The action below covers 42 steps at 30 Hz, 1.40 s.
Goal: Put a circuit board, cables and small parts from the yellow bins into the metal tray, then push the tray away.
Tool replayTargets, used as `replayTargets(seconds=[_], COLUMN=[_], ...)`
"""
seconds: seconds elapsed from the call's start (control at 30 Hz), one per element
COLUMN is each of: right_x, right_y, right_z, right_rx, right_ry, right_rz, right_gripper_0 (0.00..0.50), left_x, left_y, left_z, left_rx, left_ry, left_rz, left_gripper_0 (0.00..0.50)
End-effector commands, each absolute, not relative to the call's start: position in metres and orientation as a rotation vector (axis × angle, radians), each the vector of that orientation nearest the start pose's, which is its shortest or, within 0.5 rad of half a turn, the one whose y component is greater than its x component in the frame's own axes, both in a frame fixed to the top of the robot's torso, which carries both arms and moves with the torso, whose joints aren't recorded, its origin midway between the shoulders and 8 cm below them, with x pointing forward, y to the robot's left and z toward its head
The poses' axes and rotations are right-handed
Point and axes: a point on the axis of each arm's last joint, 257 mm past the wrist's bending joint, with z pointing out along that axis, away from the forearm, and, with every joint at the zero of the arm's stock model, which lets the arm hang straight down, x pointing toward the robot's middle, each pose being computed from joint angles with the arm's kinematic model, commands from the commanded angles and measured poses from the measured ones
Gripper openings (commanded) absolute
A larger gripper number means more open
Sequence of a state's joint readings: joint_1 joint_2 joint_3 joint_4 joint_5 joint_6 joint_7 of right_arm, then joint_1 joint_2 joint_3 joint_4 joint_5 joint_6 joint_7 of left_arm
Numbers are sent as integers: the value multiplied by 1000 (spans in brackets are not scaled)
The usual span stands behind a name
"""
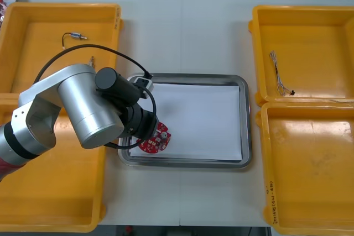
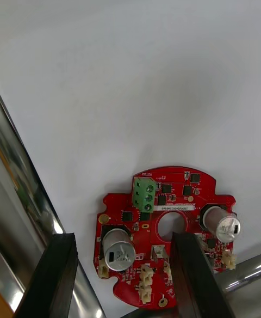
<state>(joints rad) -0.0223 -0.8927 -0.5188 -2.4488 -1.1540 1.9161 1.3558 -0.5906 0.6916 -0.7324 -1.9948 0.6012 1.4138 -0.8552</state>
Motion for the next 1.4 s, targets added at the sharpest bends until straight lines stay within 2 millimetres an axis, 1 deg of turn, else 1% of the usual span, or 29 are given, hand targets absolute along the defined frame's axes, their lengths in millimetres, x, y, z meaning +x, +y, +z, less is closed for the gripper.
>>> replayTargets(seconds=[0.03,0.13,0.27,0.33,0.37,0.4,0.43,0.47,0.53,0.57,0.63,0.67,0.73,0.77,0.83,0.87,0.93,0.97,1.07,1.1,1.17,1.27,1.37,1.4], right_x=[316,314,314,316,316,317,318,319,321,321,323,323,325,326,329,329,332,332,339,340,346,350,357,357], right_y=[-356,-354,-349,-341,-340,-336,-329,-327,-318,-315,-305,-302,-293,-290,-280,-278,-270,-267,-251,-248,-238,-228,-210,-206], right_z=[-100,-99,-97,-96,-97,-97,-97,-96,-95,-95,-93,-94,-93,-93,-93,-93,-94,-95,-96,-95,-96,-96,-95,-95], right_rx=[-555,-622,-715,-766,-777,-798,-825,-835,-877,-888,-936,-945,-987,-1000,-1042,-1052,-1087,-1097,-1139,-1147,-1176,-1210,-1281,-1293], right_ry=[2533,2528,2501,2485,2484,2477,2467,2463,2442,2438,2416,2413,2397,2393,2375,2372,2360,2358,2335,2329,2312,2290,2251,2243], right_rz=[-155,-170,-192,-194,-195,-194,-186,-187,-187,-185,-180,-177,-169,-167,-168,-168,-168,-164,-140,-137,-136,-149,-167,-168], right_gripper_0=[0,0,0,0,0,0,0,0,0,0,0,0,0,0,0,0,0,0,0,0,0,0,0,0], left_x=[446,450,453,452,452,452,453,453,456,456,460,461,466,467,473,474,480,481,489,491,498,507,524,527], left_y=[94,97,104,113,115,119,126,129,142,147,163,167,184,189,208,212,230,235,262,266,281,294,307,310], left_z=[-241,-231,-204,-187,-183,-175,-166,-162,-146,-142,-127,-124,-110,-106,-93,-90,-80,-78,-67,-65,-59,-54,-50,-50], left_rx=[491,464,403,365,356,341,319,309,263,248,189,174,115,98,34,17,-42,-59,-152,-169,-231,-275,-318,-324], left_ry=[2502,2495,2494,2498,2498,2496,2491,2491,2480,2478,2468,2466,2451,2446,2424,2420,2403,2399,2372,2369,2350,2326,2282,2276], left_rz=[-141,-151,-178,-178,-176,-174,-165,-161,-144,-140,-130,-127,-114,-111,-95,-92,-79,-73,-48,-48,-53,-60,-68,-67], left_gripper_0=[500,500,500,500,500,500,500,500,500,500,500,500,500,500,500,500,500,500,500,500,500,500,500,500])
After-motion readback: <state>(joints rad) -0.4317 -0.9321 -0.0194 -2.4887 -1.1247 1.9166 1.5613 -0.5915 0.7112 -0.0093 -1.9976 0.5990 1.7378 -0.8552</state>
